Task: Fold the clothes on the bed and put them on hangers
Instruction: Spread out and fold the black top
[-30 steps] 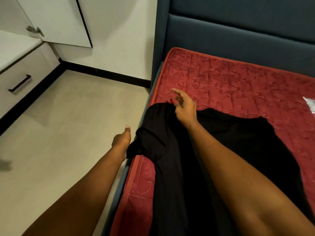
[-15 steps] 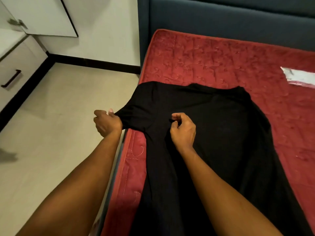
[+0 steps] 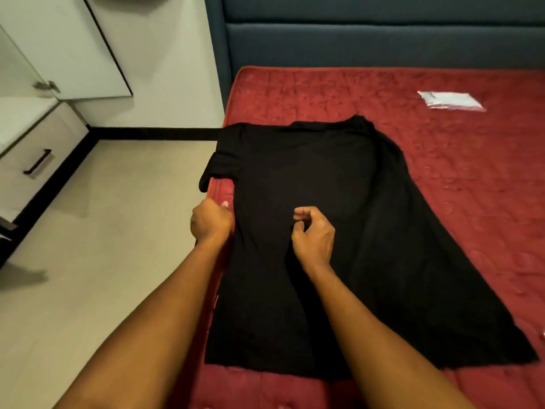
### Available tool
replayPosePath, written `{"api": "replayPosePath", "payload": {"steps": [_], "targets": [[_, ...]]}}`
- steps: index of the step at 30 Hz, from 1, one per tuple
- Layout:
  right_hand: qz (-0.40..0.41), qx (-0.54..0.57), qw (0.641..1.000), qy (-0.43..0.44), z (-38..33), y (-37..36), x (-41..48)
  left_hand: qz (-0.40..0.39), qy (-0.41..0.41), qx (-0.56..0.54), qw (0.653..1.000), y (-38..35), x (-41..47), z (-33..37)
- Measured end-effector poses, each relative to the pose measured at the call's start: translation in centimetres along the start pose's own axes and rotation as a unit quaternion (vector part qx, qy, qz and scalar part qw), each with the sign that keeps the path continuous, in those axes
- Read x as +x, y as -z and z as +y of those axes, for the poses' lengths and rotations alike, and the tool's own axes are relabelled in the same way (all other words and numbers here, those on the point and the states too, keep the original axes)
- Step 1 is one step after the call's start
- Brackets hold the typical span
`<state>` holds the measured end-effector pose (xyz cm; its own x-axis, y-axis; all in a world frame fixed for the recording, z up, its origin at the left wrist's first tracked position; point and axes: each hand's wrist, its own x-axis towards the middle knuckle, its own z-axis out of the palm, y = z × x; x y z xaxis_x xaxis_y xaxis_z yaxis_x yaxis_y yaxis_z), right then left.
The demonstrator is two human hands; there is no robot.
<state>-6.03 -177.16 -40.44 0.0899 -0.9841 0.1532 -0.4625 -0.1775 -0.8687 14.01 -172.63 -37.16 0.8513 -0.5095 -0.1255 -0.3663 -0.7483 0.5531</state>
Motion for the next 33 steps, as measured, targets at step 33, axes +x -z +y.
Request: {"api": "replayPosePath", "payload": {"steps": [33], "targets": [[-0.240, -0.300, 0.917, -0.103, 3.5, 23.7, -7.8, -0.061, -0.384, 0.234, 0.891, -1.1, -22.8, -3.0]]}}
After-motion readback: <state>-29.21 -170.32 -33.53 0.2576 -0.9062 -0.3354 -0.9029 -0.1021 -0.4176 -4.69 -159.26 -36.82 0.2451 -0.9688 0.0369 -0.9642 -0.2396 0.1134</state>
